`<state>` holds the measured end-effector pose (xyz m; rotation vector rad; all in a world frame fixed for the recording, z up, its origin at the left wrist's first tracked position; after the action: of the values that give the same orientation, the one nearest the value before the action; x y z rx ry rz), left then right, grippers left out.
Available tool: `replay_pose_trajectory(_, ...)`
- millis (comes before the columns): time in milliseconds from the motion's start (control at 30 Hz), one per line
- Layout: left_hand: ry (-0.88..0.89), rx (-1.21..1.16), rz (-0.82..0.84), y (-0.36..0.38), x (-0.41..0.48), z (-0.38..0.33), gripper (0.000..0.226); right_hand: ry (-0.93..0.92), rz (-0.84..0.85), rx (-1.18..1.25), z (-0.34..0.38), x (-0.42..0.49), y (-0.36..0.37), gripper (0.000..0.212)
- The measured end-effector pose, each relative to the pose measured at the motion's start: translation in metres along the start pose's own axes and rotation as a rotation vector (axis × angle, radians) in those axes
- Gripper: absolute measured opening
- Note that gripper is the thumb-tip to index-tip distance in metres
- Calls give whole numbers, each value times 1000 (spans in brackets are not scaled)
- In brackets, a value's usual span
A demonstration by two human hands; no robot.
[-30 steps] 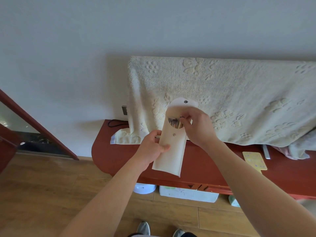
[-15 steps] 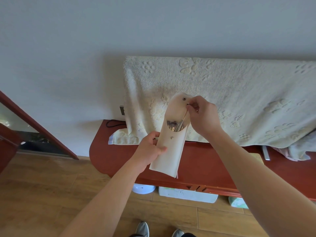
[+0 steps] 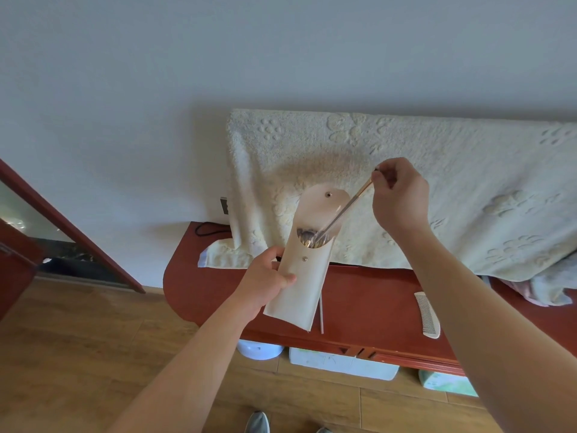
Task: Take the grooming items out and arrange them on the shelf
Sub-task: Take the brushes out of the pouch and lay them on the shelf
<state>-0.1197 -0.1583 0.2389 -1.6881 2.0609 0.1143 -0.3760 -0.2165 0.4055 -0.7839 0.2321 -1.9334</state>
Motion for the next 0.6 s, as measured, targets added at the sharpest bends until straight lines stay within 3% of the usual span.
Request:
replay_pose_trajectory(233,-37,1,-49,-9,1,12,37,3,-11,14,-6,3,-10,7)
replay_pose_trajectory(600,-44,-88,-122,-13,12,12,39,38,230,-119,-60,-33,33,7)
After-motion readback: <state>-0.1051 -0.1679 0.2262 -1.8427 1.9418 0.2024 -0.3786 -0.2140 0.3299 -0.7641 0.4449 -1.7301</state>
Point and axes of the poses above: each hand's wrist, its own x-axis towards the middle knuckle, its own y-axis out of the palm, z = x × y, the point moved 10 cm from there along x, towards the middle knuckle, and after that the axes turned 2 degrees about z, right-handed, at the moved point
